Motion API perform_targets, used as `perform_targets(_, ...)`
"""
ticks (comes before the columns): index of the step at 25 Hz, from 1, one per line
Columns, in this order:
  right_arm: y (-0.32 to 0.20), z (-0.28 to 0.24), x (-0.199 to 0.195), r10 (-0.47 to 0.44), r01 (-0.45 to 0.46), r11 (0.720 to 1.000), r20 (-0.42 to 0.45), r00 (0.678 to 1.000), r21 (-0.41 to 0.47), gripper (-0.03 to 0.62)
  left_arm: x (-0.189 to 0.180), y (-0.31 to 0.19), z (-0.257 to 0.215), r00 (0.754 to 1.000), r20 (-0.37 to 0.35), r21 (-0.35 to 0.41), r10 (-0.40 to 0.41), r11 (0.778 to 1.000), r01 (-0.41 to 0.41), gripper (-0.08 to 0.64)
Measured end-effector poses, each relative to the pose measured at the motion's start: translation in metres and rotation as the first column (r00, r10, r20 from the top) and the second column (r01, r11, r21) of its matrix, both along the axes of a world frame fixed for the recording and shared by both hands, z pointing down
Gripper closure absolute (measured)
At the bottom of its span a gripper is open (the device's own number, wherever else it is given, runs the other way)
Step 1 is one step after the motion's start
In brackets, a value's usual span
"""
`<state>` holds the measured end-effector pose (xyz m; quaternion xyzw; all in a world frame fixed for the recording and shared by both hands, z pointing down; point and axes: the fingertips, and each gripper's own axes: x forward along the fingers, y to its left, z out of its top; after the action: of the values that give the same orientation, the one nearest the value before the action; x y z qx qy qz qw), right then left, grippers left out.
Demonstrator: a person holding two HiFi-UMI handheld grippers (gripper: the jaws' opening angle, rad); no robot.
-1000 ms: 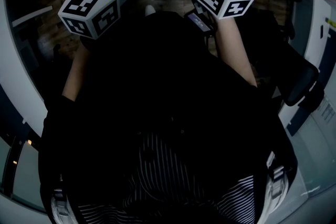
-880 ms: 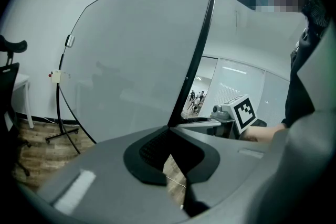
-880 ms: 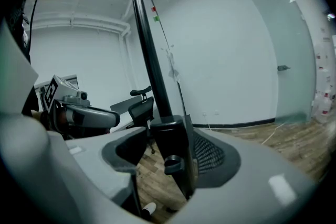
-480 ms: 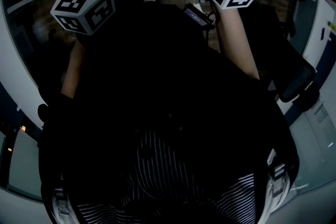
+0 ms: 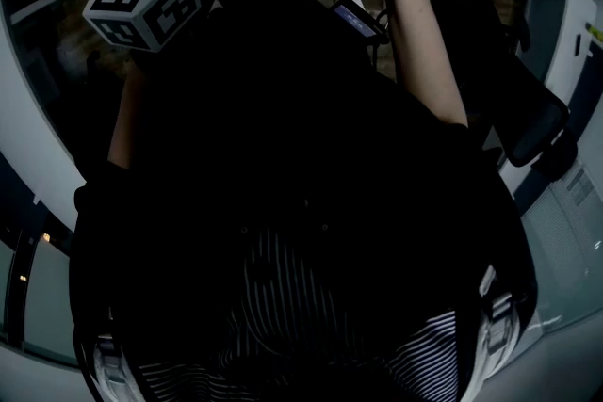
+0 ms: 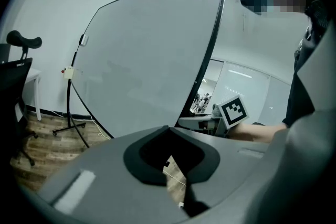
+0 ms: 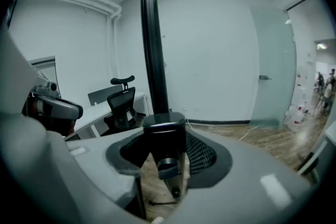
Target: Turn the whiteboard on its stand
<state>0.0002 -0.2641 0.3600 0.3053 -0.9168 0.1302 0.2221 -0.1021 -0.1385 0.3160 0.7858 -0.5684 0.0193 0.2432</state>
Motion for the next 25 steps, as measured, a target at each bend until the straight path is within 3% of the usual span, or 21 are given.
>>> perform_targets(14, 0.037, -0.013, -0.023, 0.095, -0.095, 0.996, -0.039, 0.995, 0.005, 0.396, -0.061, 0.062, -0.013, 1.0, -0.004, 0.015, -0.005, 1.0, 0.005, 0.557)
perform_targets(22, 0.096, -0.016, -0.057, 0.079, -0.079, 0.997, -0.037, 0.996, -0.003, 0.396, -0.098, 0.095, -0.016, 1.0, -0.016, 0.03, 0.01, 1.0, -0.01, 0.557)
perform_targets(25, 0.108, -0.013, -0.057, 0.071, -0.071, 0.997, -0.037, 0.997, -0.003, 0.396, -0.096, 0.089, -0.016, 1.0, -0.019, 0.032, 0.021, 0.999, -0.02, 0.556)
